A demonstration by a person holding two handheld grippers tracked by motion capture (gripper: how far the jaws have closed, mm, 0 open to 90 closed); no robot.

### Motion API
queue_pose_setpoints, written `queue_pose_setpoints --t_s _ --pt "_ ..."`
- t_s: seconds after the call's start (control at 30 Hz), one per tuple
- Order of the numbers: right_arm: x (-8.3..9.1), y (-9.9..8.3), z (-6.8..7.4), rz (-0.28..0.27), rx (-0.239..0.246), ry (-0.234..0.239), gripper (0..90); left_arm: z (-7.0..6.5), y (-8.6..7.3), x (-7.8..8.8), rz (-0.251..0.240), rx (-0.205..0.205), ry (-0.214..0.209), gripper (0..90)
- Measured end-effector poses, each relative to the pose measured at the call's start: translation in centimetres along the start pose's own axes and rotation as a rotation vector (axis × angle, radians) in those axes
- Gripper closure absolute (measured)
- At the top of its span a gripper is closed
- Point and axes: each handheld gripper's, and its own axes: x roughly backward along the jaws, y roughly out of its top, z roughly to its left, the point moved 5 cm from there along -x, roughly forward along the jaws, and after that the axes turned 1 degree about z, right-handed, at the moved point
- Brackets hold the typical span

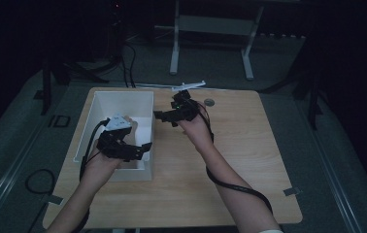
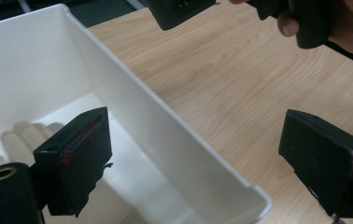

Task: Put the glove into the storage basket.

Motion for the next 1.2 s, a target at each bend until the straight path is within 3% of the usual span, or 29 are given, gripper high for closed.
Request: queue_pose_setpoints --t_s 0.1,0.7,1.2 --pt "0.8 -0.5 -0.8 -0.013 -0.012 -0.003 17.0 -0.7 0.4 -0.3 0.010 -0.005 -0.029 10.0" --pt "5.2 -3.9 -4.6 -0.051 -0.049 -0.045 16.5 -5.4 2.5 -2.5 -0.021 -0.102 -0.102 10.0" --pt "7.1 -8.8 -7.2 -0.043 -0.059 -0.077 16.5 -9.5 1.2 -5.9 0.005 -0.160 -0.212 10.0"
